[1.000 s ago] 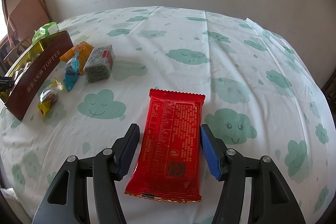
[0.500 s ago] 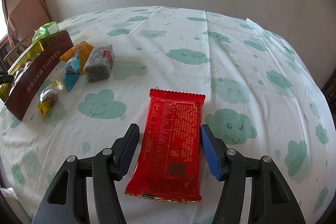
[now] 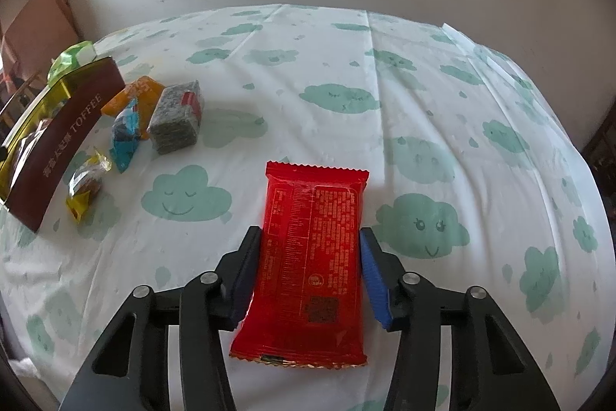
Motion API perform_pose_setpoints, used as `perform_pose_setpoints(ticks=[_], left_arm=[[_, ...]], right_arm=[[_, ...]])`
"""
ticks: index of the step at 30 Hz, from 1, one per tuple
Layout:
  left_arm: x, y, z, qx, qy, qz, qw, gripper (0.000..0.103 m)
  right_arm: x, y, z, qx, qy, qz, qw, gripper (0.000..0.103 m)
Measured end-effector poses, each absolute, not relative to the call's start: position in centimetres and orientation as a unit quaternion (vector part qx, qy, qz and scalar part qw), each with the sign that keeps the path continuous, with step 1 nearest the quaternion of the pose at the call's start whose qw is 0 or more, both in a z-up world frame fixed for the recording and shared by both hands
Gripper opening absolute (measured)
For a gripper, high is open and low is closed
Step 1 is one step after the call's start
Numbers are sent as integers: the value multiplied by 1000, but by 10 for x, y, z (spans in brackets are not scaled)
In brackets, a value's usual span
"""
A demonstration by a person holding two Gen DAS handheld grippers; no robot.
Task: Organize snacks
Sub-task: 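Lower the twist pack into the tin box and open the left gripper, then lower the red bar into the tin box and open the right gripper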
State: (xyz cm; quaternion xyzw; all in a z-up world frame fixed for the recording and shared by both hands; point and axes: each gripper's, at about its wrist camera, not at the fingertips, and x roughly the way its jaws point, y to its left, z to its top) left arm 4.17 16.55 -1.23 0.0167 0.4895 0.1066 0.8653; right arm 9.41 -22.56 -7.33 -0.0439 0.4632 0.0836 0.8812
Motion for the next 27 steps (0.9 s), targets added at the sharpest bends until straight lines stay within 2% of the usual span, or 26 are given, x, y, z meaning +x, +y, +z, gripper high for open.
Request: perform_pose_setpoints(ticks=[10,14,27], left_arm=[[32,166,-7,0,473,104,875,84],[27,173,-1,-30,454,93,886,91],[13,208,4,-59,443,133,885,92]], right_arm=[[94,-220,-69,-31,473,50,879,45],[91,-212,-60,-19,465,46,884,45],[89,-112,-14,-1,438,149,886,45]])
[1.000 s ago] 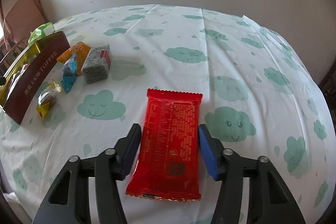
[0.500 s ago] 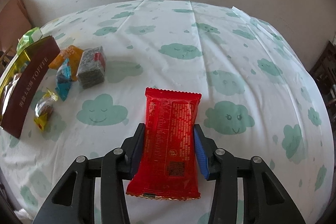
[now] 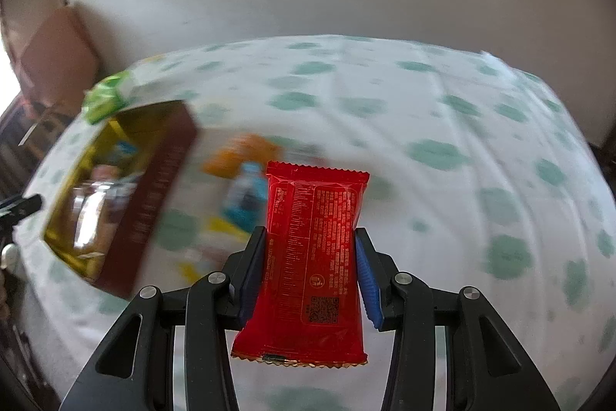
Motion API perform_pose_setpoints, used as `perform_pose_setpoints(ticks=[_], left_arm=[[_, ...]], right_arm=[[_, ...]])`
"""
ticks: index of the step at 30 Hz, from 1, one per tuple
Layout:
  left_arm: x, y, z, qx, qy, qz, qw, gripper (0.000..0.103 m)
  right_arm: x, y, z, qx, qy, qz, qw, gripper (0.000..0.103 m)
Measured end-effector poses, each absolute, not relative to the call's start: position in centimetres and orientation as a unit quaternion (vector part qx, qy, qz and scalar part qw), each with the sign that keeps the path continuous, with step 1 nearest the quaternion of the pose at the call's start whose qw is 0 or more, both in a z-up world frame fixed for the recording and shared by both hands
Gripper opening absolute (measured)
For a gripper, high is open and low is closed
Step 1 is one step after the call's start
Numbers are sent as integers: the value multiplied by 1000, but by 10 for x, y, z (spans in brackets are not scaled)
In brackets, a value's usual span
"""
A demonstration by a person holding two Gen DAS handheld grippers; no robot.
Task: Organize snacks
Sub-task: 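Lower the red bar into the tin box and open the right gripper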
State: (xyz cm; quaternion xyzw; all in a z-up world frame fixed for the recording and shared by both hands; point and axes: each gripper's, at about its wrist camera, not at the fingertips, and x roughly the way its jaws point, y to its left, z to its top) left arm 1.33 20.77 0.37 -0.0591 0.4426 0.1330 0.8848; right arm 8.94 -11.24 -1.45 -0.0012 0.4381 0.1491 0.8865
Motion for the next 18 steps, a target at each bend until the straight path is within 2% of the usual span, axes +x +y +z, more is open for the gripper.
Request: perform_pose_setpoints(ticks=[8,18], left_arm=[[0,237,-1,-79,447,165,876,92],[-12,259,-9,-86,458,192,864,92]], right_arm=[[85,-20,-1,-23,429,233,872,45],[88,51,-19,-44,449,274,849,45]])
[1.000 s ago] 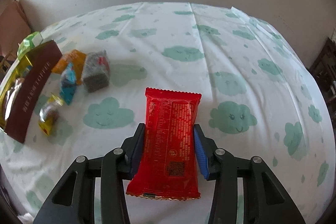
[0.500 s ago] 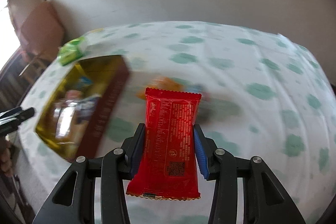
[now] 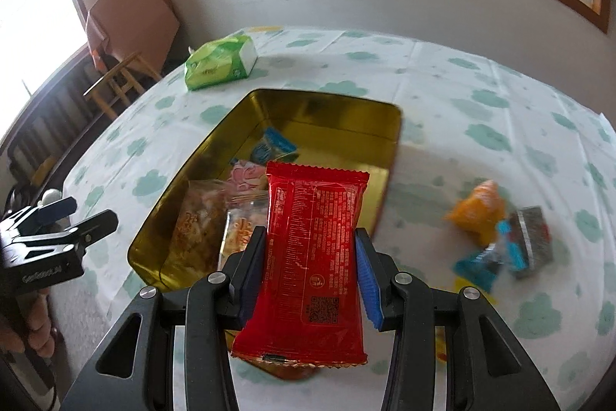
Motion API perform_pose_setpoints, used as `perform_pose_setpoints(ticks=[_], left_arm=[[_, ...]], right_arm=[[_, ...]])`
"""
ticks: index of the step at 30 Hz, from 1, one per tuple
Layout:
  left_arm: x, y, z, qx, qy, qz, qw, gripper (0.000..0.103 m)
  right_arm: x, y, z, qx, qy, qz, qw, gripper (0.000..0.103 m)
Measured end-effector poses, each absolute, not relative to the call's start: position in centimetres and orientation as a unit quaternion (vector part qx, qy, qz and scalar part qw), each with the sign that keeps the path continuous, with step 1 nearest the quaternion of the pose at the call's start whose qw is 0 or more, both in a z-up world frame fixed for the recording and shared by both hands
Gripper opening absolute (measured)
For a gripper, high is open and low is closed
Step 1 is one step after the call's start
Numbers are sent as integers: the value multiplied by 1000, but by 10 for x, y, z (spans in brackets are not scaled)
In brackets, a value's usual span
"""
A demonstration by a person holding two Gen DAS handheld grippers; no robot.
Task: Organize snacks
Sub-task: 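Lower the red bar into the tin box and open the right gripper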
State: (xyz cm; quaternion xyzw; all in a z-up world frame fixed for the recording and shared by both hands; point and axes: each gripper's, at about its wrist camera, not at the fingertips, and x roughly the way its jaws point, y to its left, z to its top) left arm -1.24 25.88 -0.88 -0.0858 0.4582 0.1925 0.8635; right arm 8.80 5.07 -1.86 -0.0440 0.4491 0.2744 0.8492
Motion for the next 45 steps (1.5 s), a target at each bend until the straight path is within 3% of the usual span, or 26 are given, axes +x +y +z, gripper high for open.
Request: perform_pose_setpoints(ticks=[24,29,32,45], left_arm=[[-16,255,-15,-87,470,190,857,92],[-17,252,-14,-87,469,188,858,92],[-17,246,-12,-83,469,184,860,92],[-6,204,-2,-56,465,141,872,92]], right_arm=[[95,89,-47,-54,468,294,832,48],[89,83,-38,-56,449,298,840,60],[85,71,-26,-51,430,298,851,65],[117,-71,-6,-24,403,188,895,65]])
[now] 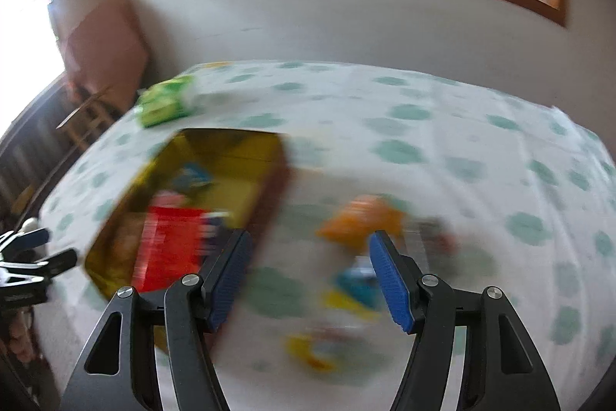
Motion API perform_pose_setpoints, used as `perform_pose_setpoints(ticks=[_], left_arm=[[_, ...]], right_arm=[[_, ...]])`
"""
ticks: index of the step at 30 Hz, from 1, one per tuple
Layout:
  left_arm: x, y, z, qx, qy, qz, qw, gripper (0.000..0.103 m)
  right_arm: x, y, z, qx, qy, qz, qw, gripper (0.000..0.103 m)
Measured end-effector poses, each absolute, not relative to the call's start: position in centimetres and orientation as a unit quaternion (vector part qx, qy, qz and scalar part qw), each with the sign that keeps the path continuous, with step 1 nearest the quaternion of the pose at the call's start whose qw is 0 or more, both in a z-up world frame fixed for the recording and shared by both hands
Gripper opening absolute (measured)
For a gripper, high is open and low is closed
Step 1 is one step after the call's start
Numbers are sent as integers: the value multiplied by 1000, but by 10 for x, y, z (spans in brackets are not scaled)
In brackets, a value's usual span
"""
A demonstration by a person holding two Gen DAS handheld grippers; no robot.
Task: Organize snacks
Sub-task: 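Lower the red bar into the tin box and open the right gripper, then grasp the grey square pack with the right gripper and lift it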
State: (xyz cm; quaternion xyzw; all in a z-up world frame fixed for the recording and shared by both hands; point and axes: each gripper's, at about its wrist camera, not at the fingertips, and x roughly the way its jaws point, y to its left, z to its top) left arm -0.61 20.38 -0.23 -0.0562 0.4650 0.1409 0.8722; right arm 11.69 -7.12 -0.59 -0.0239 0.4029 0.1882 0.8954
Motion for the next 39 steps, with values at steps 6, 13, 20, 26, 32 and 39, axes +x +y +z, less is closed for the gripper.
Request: perform_pose_setpoints(ticks=[6,13,20,26,32,39], left_arm=[[3,174,-1,-37,465,111,878,92],[11,134,0,-9,469,69,880,92],[19,99,2,17,465,33,885,92],[28,69,-2,25,465,3,885,92],[32,37,-4,35,463,-31,885,92],[45,4,-10,34,463,-67,883,92]], right_arm=[[136,-118,-29,-28,426,144,893,63],[150,-120,-55,-47,438,142,887,52],[166,-111,-72,-55,434,159,885,45],[162,-111,-76,-59,429,167,886,36],[150,-138,-75,-40,430,141,891,36],[131,-191,-74,-8,433,79,898,36]])
